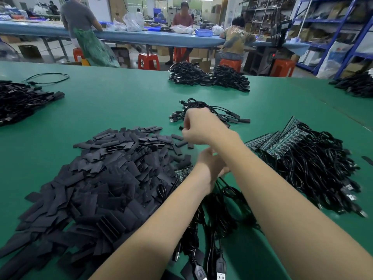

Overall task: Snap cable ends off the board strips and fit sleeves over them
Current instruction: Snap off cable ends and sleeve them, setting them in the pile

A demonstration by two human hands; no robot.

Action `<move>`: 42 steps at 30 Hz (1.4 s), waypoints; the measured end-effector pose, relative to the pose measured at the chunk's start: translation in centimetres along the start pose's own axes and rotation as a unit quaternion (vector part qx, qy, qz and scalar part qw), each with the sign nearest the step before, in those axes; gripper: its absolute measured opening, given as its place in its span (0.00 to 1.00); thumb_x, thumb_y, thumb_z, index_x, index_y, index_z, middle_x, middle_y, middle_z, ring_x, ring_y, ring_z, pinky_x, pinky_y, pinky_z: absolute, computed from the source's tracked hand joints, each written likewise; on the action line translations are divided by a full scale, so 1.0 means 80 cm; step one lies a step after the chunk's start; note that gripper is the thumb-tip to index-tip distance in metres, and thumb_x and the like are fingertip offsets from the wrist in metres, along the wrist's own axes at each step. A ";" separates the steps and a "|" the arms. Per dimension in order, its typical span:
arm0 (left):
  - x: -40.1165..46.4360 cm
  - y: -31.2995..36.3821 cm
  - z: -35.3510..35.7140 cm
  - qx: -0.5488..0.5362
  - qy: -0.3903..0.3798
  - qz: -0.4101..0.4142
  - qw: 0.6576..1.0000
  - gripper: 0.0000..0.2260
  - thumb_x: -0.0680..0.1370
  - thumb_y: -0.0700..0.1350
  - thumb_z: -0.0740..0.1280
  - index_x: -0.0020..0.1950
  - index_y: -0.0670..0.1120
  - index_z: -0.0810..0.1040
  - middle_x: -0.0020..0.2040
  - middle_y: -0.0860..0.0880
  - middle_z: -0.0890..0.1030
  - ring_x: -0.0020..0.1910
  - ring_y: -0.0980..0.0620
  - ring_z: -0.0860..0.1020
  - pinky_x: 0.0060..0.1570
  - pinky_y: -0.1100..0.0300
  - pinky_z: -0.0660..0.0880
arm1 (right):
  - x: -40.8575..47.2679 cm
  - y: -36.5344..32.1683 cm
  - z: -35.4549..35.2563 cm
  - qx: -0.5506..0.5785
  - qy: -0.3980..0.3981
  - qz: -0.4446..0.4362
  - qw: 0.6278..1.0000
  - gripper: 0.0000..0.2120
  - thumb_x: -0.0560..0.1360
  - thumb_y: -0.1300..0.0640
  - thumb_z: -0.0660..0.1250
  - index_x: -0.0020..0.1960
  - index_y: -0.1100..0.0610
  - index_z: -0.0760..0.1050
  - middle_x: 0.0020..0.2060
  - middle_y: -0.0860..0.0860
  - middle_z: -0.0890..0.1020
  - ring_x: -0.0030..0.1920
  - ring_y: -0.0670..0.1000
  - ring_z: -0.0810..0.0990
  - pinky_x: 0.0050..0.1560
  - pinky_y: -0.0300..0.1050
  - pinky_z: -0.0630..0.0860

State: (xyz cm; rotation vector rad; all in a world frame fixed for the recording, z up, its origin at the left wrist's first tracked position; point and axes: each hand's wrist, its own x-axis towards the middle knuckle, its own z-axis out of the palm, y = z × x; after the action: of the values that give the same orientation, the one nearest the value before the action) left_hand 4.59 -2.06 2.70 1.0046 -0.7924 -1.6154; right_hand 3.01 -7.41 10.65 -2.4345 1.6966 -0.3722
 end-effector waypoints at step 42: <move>-0.008 0.008 0.004 -0.001 -0.127 0.023 0.992 0.01 0.78 0.37 0.69 0.49 0.42 0.81 0.40 0.48 0.84 0.35 0.56 0.79 0.39 0.66 0.77 | -0.117 0.160 -0.014 0.765 0.115 0.075 0.629 0.08 0.71 0.64 0.72 0.50 0.59 0.84 0.46 0.54 0.87 0.45 0.47 0.85 0.47 0.35 0.80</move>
State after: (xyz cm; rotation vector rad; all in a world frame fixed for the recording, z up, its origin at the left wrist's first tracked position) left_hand 4.64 -1.61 3.53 0.7810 -0.9769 -1.7250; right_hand -11.89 -3.09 7.31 -0.9141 0.7622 -1.3812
